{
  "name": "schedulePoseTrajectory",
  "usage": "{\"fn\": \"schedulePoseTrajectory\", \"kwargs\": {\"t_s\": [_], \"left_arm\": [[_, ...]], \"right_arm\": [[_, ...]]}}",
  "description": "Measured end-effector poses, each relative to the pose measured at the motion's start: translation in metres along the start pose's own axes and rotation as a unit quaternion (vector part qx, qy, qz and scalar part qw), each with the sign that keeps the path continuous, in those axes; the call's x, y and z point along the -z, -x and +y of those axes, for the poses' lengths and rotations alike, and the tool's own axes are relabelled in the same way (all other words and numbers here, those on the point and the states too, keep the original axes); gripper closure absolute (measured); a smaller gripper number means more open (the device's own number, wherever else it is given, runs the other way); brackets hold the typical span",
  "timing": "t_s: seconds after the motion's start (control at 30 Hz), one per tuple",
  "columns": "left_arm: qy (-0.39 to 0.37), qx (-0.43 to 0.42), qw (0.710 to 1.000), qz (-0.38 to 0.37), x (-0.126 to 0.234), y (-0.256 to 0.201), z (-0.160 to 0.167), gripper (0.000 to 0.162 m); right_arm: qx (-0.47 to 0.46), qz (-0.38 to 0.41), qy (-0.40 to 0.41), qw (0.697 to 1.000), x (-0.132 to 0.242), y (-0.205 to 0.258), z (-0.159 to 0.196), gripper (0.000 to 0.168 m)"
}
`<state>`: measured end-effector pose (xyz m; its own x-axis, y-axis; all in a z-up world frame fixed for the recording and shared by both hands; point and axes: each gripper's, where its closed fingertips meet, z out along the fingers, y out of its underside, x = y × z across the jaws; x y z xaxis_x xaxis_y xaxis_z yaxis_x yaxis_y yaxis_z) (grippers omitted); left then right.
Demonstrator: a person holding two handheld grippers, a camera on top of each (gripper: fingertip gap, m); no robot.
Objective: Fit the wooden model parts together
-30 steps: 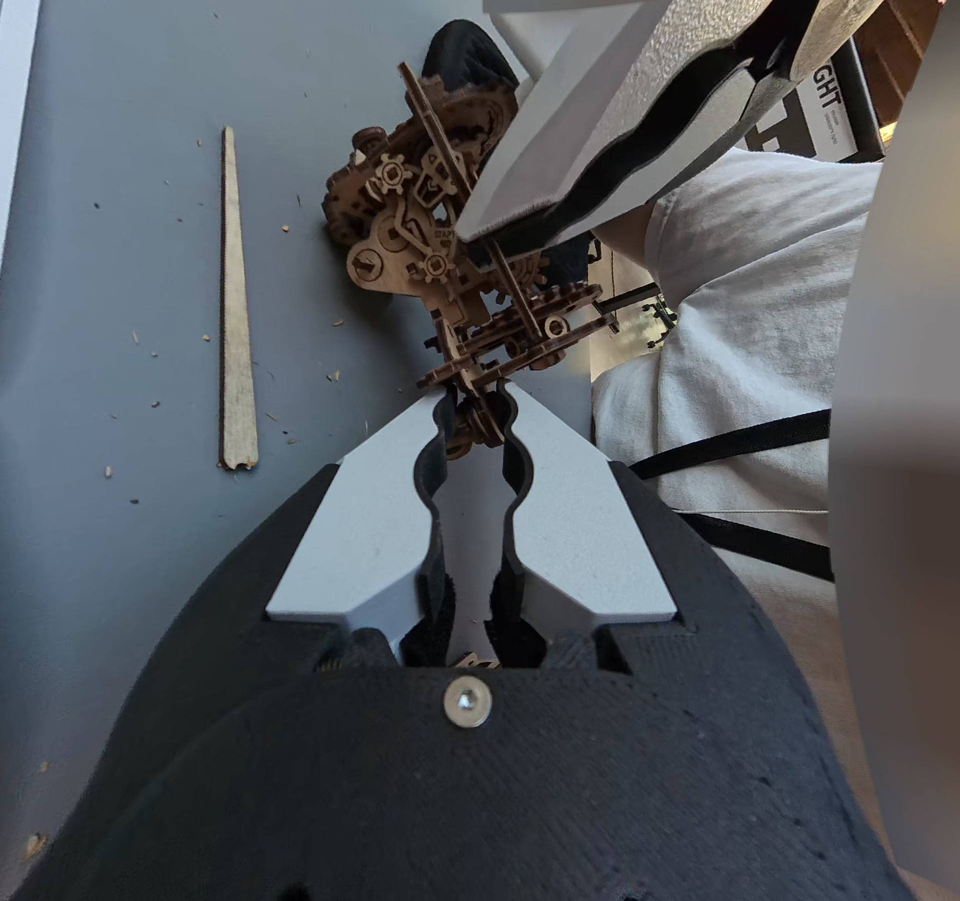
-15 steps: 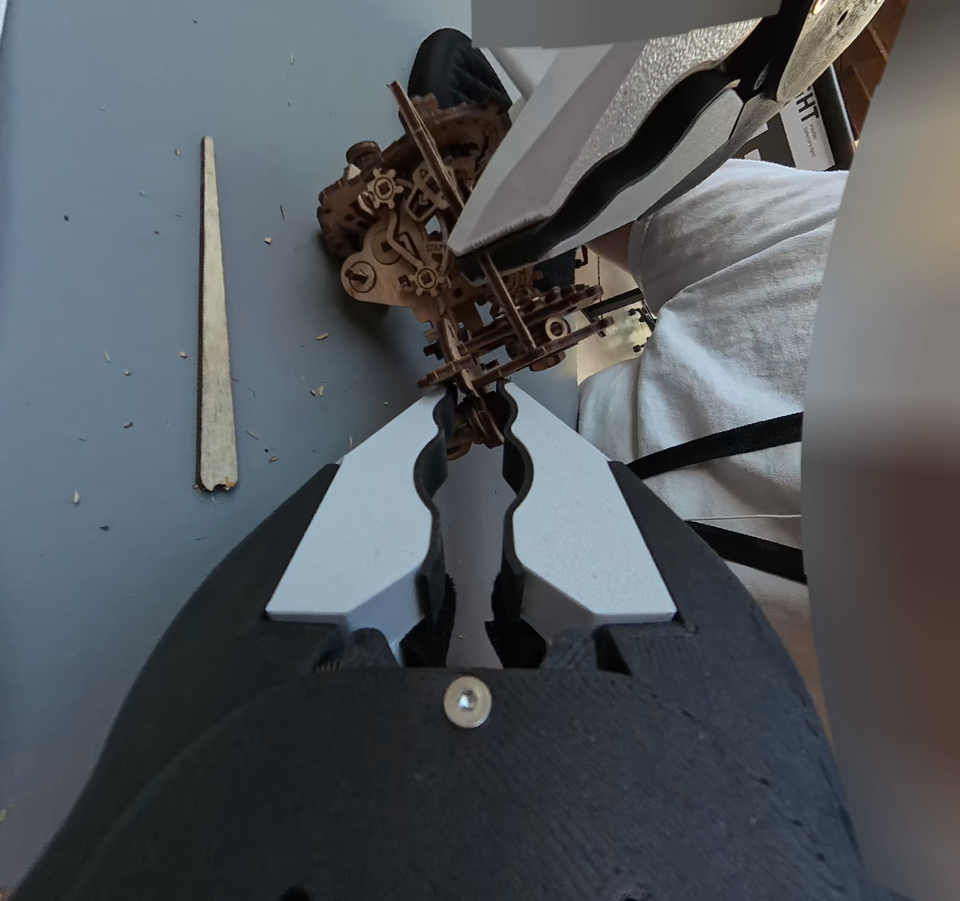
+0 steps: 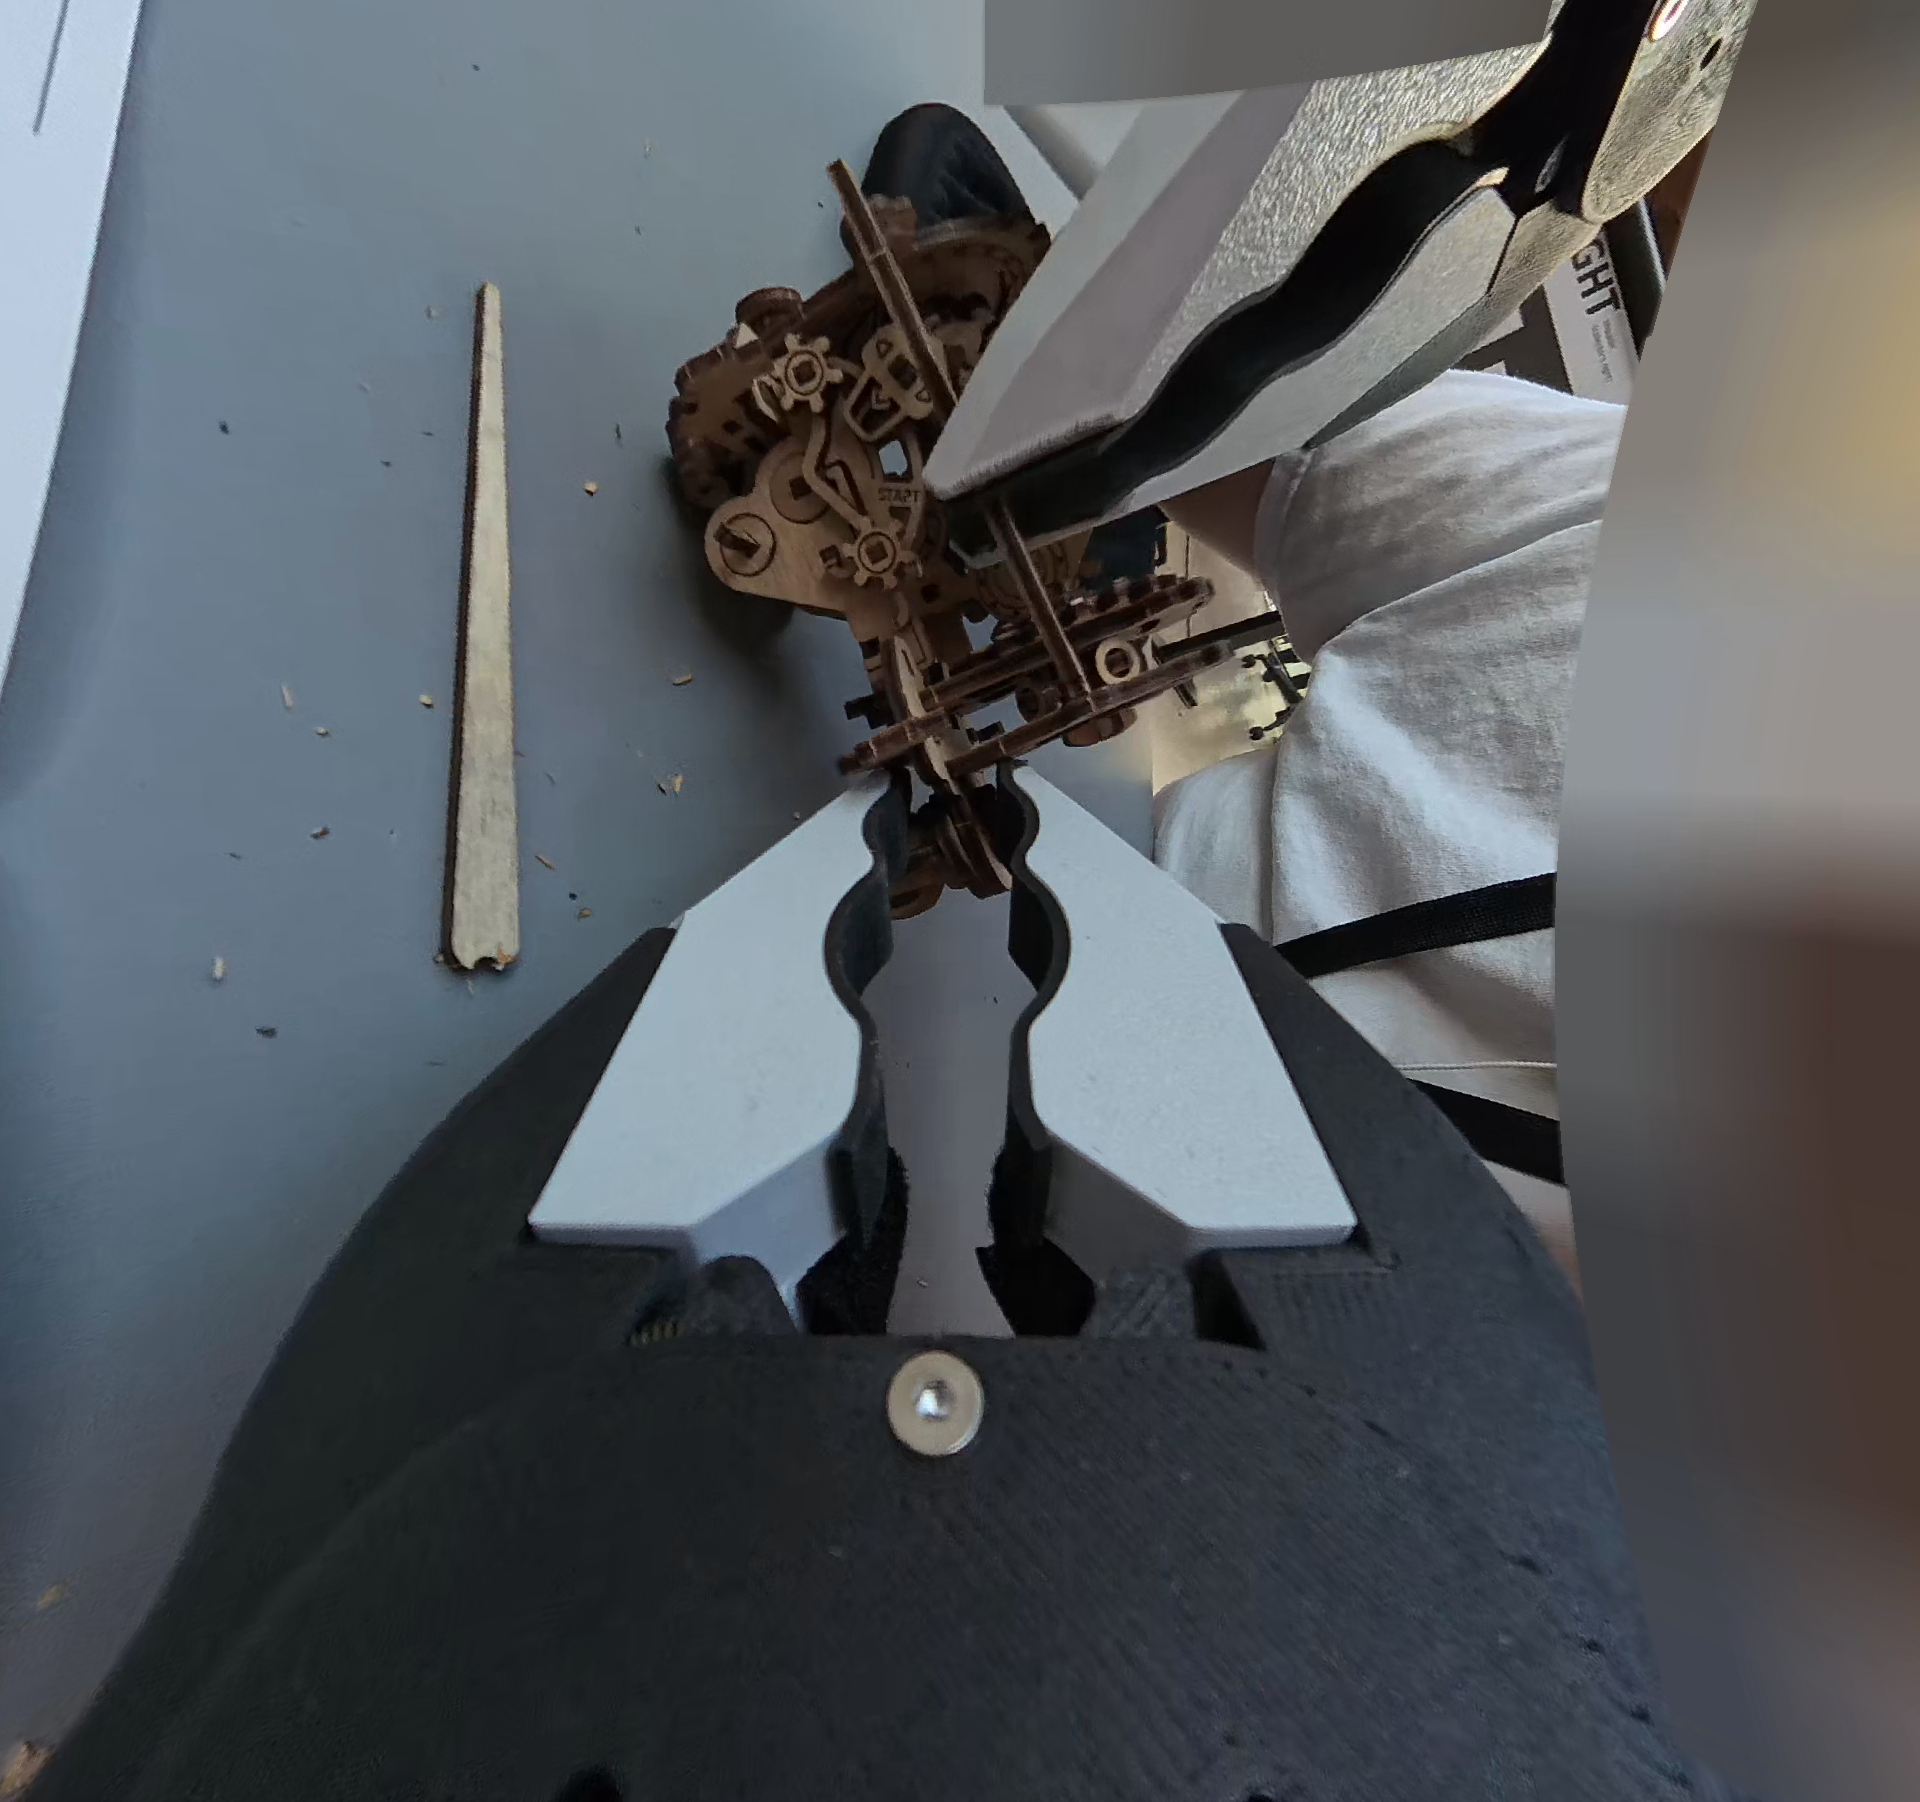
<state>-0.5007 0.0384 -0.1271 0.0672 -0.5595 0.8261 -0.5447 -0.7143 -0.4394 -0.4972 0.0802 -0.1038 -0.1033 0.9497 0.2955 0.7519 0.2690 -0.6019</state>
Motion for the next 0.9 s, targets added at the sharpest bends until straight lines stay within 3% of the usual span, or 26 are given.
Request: {"fn": "schedulePoseTrajectory", "kwargs": {"t_s": [0.43, 0.7, 0.8, 0.9], "left_arm": [[-0.031, -0.02, 0.999, 0.017, 0.002, -0.002, -0.007, 0.122], [-0.056, 0.012, 0.996, 0.063, 0.004, -0.005, -0.01, 0.128], [-0.059, 0.017, 0.997, 0.047, 0.005, 0.001, -0.009, 0.122], [-0.048, 0.013, 0.999, 0.016, 0.006, 0.008, -0.004, 0.125]], "right_arm": [[-0.013, -0.006, -0.01, 1.0, 0.001, -0.001, 0.0, 0.159], [-0.025, -0.001, -0.013, 1.0, 0.002, -0.004, 0.002, 0.159], [-0.025, -0.001, -0.014, 1.0, 0.003, -0.004, 0.002, 0.159], [-0.024, -0.002, -0.014, 1.0, 0.002, -0.003, 0.001, 0.159]]}}
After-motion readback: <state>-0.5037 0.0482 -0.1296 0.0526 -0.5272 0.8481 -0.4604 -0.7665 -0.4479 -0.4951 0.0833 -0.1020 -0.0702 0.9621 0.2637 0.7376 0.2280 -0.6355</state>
